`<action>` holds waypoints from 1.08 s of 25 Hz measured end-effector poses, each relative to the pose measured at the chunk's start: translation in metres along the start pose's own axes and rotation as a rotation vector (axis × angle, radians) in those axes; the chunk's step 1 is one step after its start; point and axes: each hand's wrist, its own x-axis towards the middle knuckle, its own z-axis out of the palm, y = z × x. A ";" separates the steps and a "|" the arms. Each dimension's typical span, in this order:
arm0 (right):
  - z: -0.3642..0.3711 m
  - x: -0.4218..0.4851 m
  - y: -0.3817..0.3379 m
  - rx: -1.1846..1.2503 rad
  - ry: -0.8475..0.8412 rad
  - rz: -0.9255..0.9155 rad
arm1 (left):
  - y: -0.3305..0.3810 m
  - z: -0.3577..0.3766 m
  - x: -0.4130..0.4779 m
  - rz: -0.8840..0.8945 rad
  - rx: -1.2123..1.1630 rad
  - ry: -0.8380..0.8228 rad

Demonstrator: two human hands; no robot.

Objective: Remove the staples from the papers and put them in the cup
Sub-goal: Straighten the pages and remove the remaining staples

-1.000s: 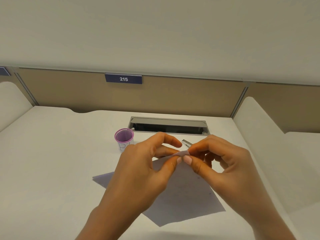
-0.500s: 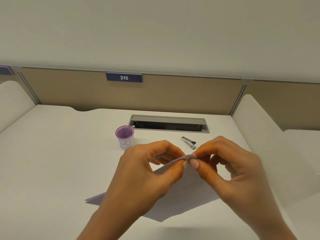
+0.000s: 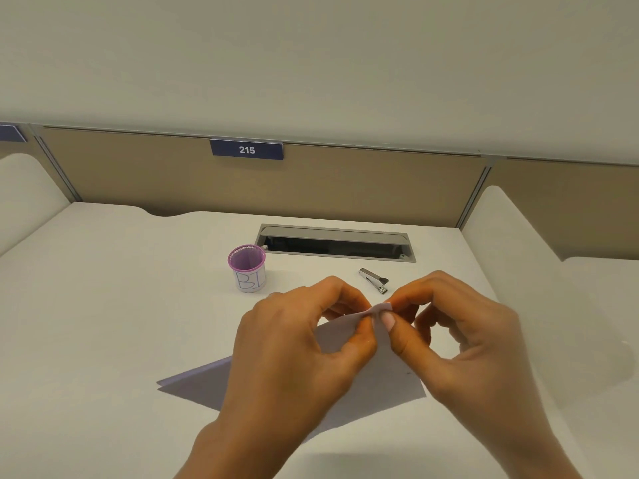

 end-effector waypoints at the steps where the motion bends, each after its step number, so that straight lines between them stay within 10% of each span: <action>1: 0.001 0.000 0.000 -0.022 0.012 -0.017 | 0.002 0.002 -0.001 0.029 0.040 0.028; 18: -0.019 0.005 0.015 -0.142 -0.100 -0.377 | -0.019 0.011 -0.006 0.312 -0.034 0.218; 27: -0.034 0.033 0.002 0.175 -0.478 -0.282 | -0.027 0.000 -0.004 0.568 -0.131 0.103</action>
